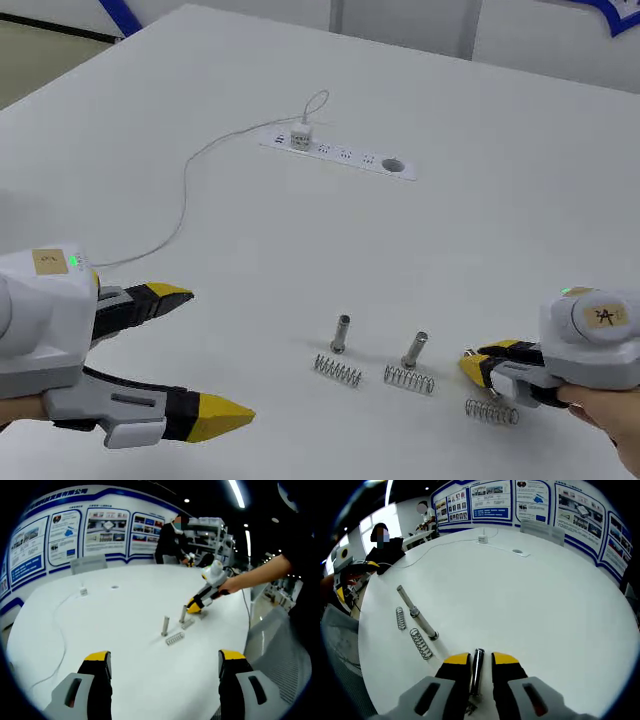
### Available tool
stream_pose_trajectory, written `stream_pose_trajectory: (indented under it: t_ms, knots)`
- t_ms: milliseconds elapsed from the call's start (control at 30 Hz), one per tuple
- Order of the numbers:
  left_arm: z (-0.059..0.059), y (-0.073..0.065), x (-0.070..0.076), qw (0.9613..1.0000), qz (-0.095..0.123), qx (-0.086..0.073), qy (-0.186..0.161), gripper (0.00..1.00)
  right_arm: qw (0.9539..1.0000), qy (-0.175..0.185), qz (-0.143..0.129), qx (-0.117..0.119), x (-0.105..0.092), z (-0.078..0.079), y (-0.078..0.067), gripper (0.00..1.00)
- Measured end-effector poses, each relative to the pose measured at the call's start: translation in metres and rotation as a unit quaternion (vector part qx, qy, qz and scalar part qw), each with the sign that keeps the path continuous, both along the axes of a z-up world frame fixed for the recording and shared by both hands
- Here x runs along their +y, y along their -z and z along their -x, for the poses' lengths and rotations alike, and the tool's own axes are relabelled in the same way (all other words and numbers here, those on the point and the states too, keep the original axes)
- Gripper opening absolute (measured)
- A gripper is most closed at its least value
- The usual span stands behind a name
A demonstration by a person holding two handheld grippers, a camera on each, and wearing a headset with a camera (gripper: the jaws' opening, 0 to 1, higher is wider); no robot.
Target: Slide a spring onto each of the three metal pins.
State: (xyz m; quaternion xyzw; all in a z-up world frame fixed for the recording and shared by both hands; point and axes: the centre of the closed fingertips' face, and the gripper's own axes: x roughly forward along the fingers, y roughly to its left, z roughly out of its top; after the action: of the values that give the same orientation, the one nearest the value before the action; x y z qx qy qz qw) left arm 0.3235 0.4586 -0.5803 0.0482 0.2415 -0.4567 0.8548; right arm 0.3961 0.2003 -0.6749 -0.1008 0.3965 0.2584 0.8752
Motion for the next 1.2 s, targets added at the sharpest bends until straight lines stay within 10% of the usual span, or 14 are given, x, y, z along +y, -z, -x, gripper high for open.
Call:
stream_pose_trajectory:
  t_ms: [867, 1200]
  knots:
    - [0.000, -0.014, -0.005, 0.9997, -0.008, -0.016, 0.015, 0.89, 0.9978, 0.022, 0.025, 0.057, 0.000, 0.001, 0.002, 0.08]
    - [0.003, -0.019, -0.001, 0.9997, -0.007, -0.021, 0.009, 0.89, 0.9984, -0.008, 0.049, 0.028, 0.002, 0.001, -0.002, 0.07]
